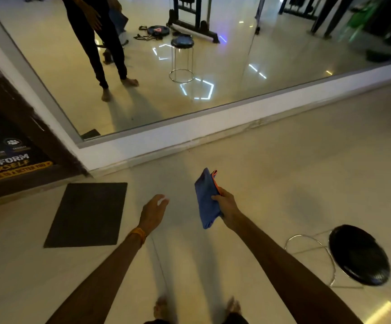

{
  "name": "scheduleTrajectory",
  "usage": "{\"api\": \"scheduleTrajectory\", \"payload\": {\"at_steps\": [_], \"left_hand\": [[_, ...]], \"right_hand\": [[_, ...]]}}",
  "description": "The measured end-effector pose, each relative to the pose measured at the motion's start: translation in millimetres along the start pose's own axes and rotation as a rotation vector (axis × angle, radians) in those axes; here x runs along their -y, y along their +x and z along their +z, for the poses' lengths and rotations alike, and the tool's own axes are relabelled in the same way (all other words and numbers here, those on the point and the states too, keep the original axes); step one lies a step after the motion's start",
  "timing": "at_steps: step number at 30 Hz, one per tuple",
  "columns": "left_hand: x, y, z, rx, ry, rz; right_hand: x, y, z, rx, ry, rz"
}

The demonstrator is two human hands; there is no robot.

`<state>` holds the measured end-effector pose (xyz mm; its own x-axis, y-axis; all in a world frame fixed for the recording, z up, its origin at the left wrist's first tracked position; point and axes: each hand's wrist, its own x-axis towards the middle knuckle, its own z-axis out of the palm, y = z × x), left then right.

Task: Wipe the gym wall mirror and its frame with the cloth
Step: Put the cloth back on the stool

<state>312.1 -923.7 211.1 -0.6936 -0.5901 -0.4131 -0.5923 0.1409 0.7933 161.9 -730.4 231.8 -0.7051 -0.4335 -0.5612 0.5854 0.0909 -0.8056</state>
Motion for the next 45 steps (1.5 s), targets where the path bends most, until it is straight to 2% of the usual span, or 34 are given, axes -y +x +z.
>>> {"api": "scheduleTrajectory", "payload": {"at_steps": [5,8,14,19,26,32,38,45], "left_hand": [[-37.8,-15.6,80.5,0.026,0.016,0.008],[-60.6,-31.8,140.7,0.027,0.016,0.011],[-112.4,-56.4,253.8,0.126,0.111,0.083],[-160.0,-54.2,323.7,0.203,0.221,0.193],[-215.2,-24.3,414.3,0.261,0.219,0.2],[-254.7,-14.3,486.7,0.273,0.207,0.165],[-276.3,-21.9,548.4,0.248,0.241,0.129],[-300.9,-65.2,648.4,0.141,0.211,0.094]], "right_hand": [[1.8,-12.4,-101.6,-0.079,0.003,-0.002],[4.8,-22.0,-169.6,-0.058,0.02,0.006],[21.5,-46.8,-287.9,-0.11,0.091,-0.005],[41.1,-48.5,-368.3,-0.167,0.03,-0.026],[70.9,-23.0,-455.8,-0.264,0.008,-0.03],[95.3,-0.2,-524.1,-0.299,0.068,0.017],[115.0,6.5,-596.2,-0.317,-0.035,0.051],[120.3,0.8,-712.1,-0.187,-0.154,-0.015]]}}
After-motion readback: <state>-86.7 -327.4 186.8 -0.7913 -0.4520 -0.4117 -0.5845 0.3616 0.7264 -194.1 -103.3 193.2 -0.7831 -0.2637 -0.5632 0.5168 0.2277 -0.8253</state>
